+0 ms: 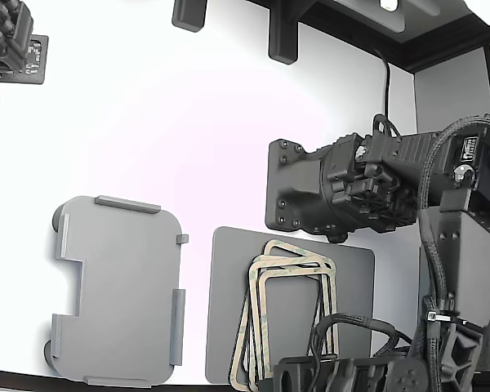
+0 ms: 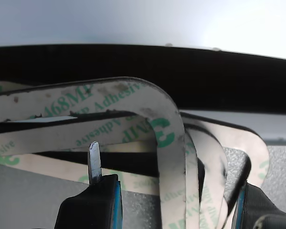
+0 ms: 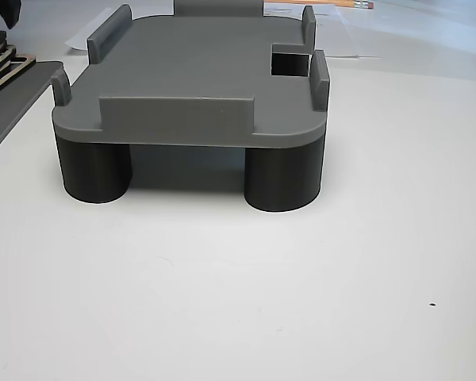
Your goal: Move top rectangular frame to the holder.
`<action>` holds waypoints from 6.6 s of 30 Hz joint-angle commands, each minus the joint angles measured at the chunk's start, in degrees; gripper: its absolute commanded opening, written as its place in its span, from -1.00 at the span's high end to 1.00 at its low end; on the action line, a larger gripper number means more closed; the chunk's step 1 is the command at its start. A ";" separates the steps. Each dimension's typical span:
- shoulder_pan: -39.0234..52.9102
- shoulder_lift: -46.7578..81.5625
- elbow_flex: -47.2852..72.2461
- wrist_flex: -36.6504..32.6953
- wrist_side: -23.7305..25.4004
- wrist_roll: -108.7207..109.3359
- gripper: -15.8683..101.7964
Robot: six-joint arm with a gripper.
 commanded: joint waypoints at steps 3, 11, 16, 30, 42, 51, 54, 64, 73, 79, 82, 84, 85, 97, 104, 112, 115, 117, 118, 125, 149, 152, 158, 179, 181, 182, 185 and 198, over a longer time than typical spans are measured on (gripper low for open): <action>-0.62 1.14 -0.79 -0.35 0.00 -0.70 -0.89; -0.79 2.55 1.05 0.00 -1.14 -0.97 -0.84; -0.88 3.08 1.58 0.26 -1.49 -1.14 -0.76; -2.02 1.14 0.26 -0.26 -0.26 -5.10 -0.47; -3.16 1.14 0.97 -0.70 -0.35 -6.42 -0.25; -3.43 1.93 2.37 -0.97 0.44 -5.98 -0.03; -3.60 2.11 2.64 -1.23 0.35 -6.15 -0.03; -3.60 2.11 2.20 -0.97 0.70 -5.54 0.37; -3.60 1.76 0.88 -1.23 1.49 -2.90 0.79; -3.78 1.23 -4.13 3.25 2.64 -0.26 0.92; -4.31 0.70 -7.03 6.15 2.55 0.88 0.92; -5.27 0.62 -8.88 7.91 1.76 2.11 0.92; -5.89 0.79 -9.67 8.61 1.58 3.08 0.92; -15.21 10.63 -9.40 11.95 2.81 25.75 0.94; -22.76 16.44 -8.61 13.71 5.19 49.04 0.94; -31.29 23.12 -2.72 13.80 12.13 87.28 0.92; -35.77 23.38 -1.41 13.80 11.07 98.88 0.92; -38.85 22.06 -2.11 13.80 11.25 105.21 0.91; -40.34 20.92 -3.16 13.80 10.72 107.67 0.91; -45.62 12.30 -10.81 13.89 10.28 126.56 0.91; -42.36 -0.35 -16.00 13.89 3.25 143.53 0.92; -42.54 -2.64 -17.40 13.89 3.52 142.65 0.92; -42.89 -3.96 -18.02 13.89 4.48 142.47 0.92; -42.98 -1.93 -14.50 13.97 4.22 143.70 0.92; -42.98 -1.93 -14.24 13.97 4.22 143.35 0.92; -42.98 -1.93 -14.15 13.97 4.22 143.09 0.92; -43.07 -1.93 -13.80 13.97 4.39 142.47 0.92; -43.07 -3.25 -14.24 13.97 4.31 142.21 0.92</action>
